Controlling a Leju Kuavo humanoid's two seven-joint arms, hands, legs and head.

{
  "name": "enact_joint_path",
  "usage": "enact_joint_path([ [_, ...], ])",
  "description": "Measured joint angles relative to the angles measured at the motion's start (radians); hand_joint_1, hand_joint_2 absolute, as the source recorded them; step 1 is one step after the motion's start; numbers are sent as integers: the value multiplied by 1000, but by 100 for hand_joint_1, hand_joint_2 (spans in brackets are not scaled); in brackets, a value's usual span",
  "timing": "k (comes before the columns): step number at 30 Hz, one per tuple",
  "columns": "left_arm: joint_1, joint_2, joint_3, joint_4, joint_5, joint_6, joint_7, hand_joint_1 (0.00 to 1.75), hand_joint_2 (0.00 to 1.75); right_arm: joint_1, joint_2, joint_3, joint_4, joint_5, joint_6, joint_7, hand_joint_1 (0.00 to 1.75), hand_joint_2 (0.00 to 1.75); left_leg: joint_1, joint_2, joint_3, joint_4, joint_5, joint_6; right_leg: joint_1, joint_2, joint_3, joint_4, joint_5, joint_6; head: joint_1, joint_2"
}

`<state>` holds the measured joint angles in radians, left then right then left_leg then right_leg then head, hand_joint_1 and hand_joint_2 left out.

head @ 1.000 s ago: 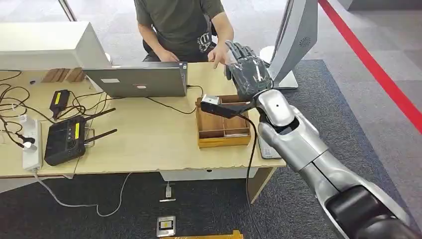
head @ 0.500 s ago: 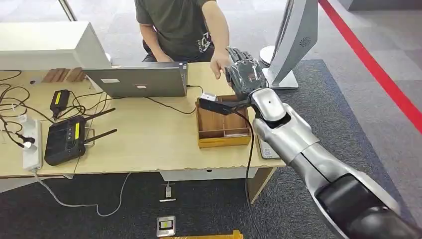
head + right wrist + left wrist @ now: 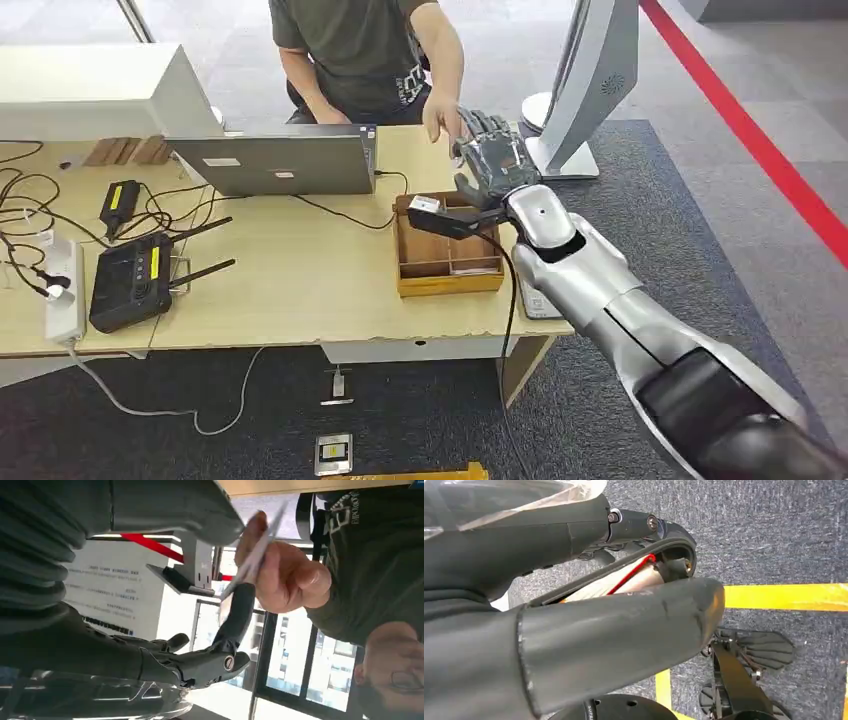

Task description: Pass the card to the sensor for recognition and then transmit it.

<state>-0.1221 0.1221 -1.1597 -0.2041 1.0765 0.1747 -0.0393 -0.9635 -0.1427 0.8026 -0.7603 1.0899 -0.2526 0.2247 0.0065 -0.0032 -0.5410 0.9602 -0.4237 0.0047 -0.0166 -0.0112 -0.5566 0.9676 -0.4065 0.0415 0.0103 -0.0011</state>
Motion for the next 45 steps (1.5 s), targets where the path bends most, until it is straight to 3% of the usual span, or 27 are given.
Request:
enact_joint_path([
  [7,1,0,0,0,14,-1,11,0,0,68,-61,-13,-96,-58,49,60,0,0,0,0,1,1,0,0,0,0,0,0,0,0,0,0],
  [17,6,2,0,0,46,6,31,0,0,312,-241,-117,-445,-218,82,152,0,0,0,0,0,1,-1,1,0,0,0,-1,0,0,0,0],
  [24,6,3,1,0,64,23,27,0,0,469,-309,-197,-626,-368,-35,151,0,0,-1,0,0,0,-1,1,0,0,0,-1,0,0,0,0],
  [25,6,3,1,0,67,24,24,0,0,487,-311,-207,-641,-401,-56,141,0,175,0,0,0,0,-1,1,0,0,1,-1,0,0,0,0],
  [28,5,2,2,0,75,26,12,0,0,560,-296,-221,-666,-459,-167,97,0,175,0,0,0,0,-1,1,1,0,1,-1,0,0,0,0],
  [33,4,1,5,0,82,36,6,0,0,652,-249,-217,-675,-394,-299,96,0,175,0,0,0,0,-1,1,1,0,1,-1,-1,-1,1,0],
  [39,3,0,10,0,86,44,15,0,0,724,-167,-202,-642,-258,-391,106,0,175,0,0,0,0,-1,1,1,0,0,-1,-1,-2,0,0],
  [45,1,-1,11,0,98,53,18,0,0,723,-88,-193,-529,-192,-429,61,0,175,0,0,0,0,-1,0,1,0,1,-1,-1,-2,0,0],
])
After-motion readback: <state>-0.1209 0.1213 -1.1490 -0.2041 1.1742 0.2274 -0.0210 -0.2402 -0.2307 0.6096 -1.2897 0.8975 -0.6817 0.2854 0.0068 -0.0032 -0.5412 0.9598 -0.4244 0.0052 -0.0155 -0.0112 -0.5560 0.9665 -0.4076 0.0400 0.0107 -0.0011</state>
